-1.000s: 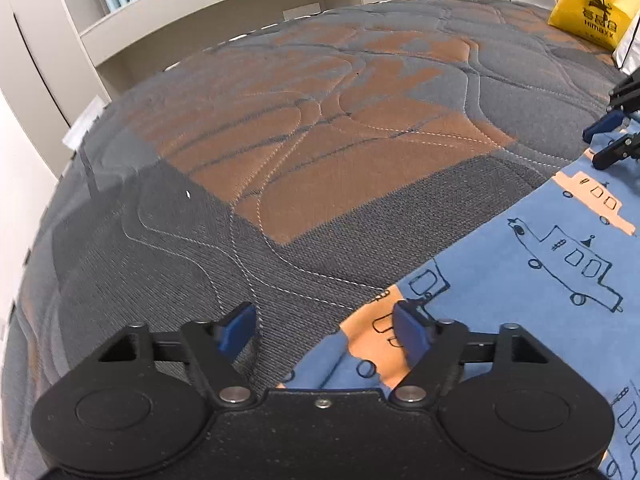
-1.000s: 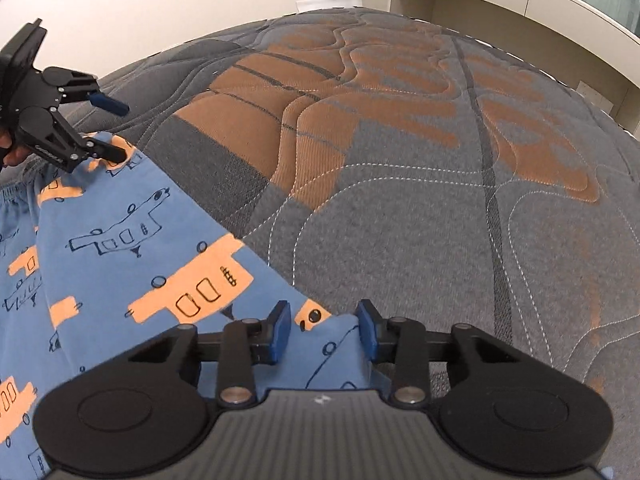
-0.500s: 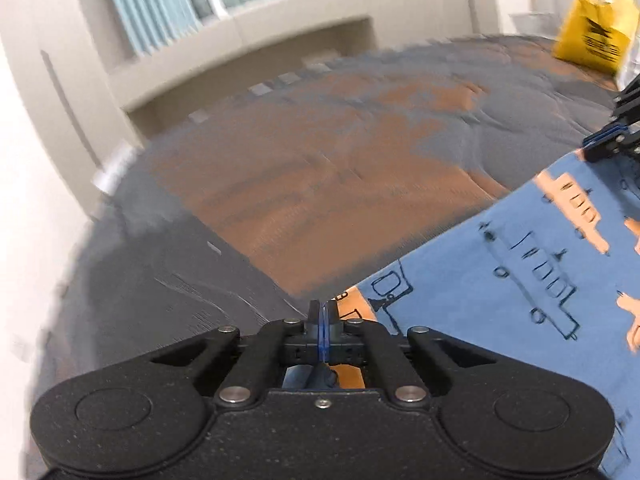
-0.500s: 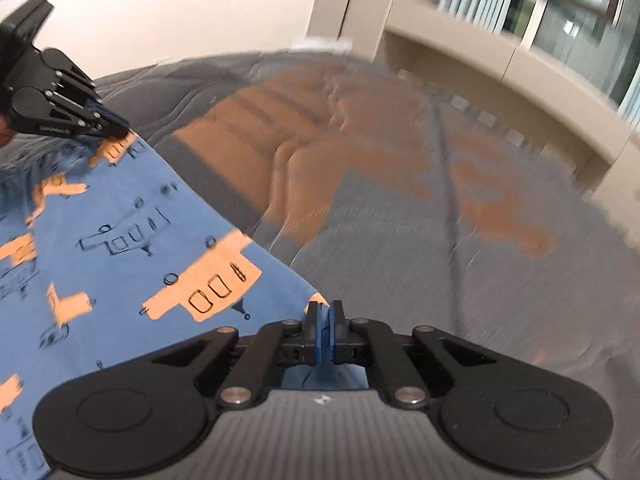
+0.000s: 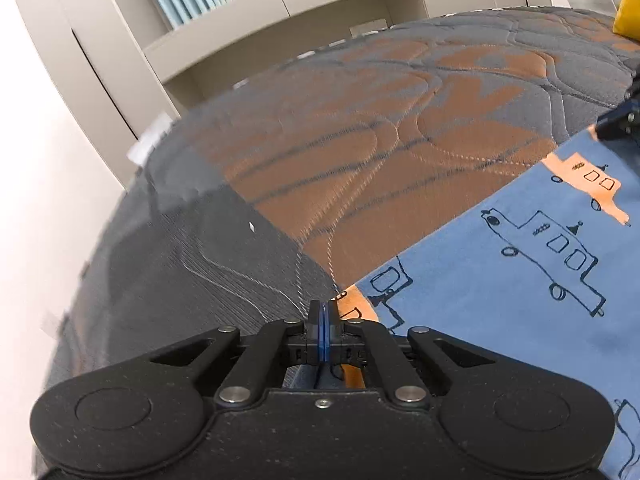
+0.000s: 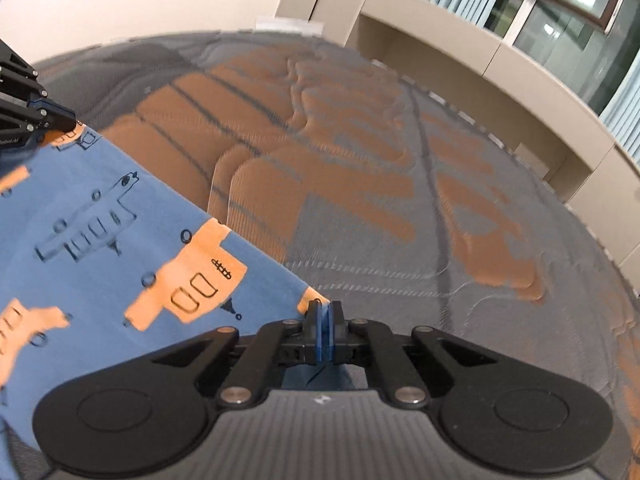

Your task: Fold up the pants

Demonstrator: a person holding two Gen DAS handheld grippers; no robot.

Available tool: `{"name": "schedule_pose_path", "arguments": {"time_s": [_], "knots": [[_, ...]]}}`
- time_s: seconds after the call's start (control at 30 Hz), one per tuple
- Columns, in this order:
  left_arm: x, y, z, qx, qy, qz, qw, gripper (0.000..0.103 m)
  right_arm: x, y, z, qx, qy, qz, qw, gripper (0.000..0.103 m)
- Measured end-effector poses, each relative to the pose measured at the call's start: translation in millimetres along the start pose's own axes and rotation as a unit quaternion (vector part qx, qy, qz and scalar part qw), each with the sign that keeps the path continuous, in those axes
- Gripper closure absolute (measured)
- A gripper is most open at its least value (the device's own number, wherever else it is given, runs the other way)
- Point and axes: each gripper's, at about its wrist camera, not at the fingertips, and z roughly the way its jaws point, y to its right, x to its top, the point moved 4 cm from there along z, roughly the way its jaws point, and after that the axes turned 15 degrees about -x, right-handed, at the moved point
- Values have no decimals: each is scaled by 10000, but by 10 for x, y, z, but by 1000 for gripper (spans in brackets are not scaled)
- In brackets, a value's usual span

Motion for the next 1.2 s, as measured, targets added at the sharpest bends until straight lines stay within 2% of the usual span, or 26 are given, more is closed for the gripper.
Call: {"name": "schedule_pose_path", "arguments": {"time_s": [0.03, 0.1, 0.13, 0.17, 0.2, 0.23, 0.27, 0.37, 0.43, 0.5, 0.53, 0.57, 0.6, 0.63, 0.67, 0.83, 0.97, 1.1, 1.2], "knots": [[-36, -11, -12, -38, 21, -34, 10000, 101, -28, -10, 20, 26, -12, -15, 10000, 99], [-28, -44, -51, -139, 100, -39, 9998, 84, -73, -16, 14, 88, 51, -29, 9999, 97], [-37, -72, -60, -197, 114, -29, 9997, 77, -88, 12, -2, 140, 88, 11, 9999, 93], [-33, -98, -84, -262, 128, -31, 9996, 65, -92, 57, -18, 207, 103, 98, 9997, 80], [-31, -134, -115, -308, 160, -44, 9994, 58, -90, 103, -35, 274, 118, 213, 9993, 72], [-33, -174, -145, -334, 196, -55, 9992, 56, -85, 150, -52, 363, 146, 328, 9987, 60], [-38, -201, -166, -358, 206, -56, 9991, 54, -82, 196, -80, 479, 183, 426, 9978, 56], [-79, -289, -238, -480, 181, -86, 9986, 47, -56, 243, -54, 760, 153, 623, 9950, 51], [-104, -347, -238, -544, 142, -156, 9983, 47, -62, 237, 7, 796, 50, 655, 9947, 51], [-131, -398, -204, -592, 62, -300, 9978, 49, -95, 228, 58, 767, -68, 662, 9948, 51], [-145, -413, -175, -644, -3, -366, 9973, 54, -114, 221, 81, 785, -115, 699, 9944, 51], [-162, -418, -148, -697, -49, -435, 9966, 72, -132, 225, 96, 827, -130, 773, 9935, 54], [-175, -405, -135, -805, -31, -510, 9954, 90, -139, 233, 98, 858, -119, 842, 9927, 60], [-184, -386, -135, -897, 1, -544, 9945, 98, -150, 241, 86, 897, -105, 890, 9919, 80], [-181, -343, -144, -962, 48, -553, 9938, 103, -159, 237, 60, 903, -73, 915, 9917, 93], [-150, -249, -293, -854, 277, -551, 9944, 103, -185, 203, -158, 604, 225, 794, 9948, 97], [-151, -190, -724, -657, 858, -494, 9929, 103, -279, 284, -588, 382, 791, 1132, 9897, 98], [-288, 25, -1257, -617, 1588, -19, 9854, 103, -496, 264, -1176, 119, 1353, 1069, 9850, 99], [-470, 154, -1599, -528, 1833, -1, 9816, 103, -703, 214, -1629, -63, 1676, 1010, 9806, 99]]}}
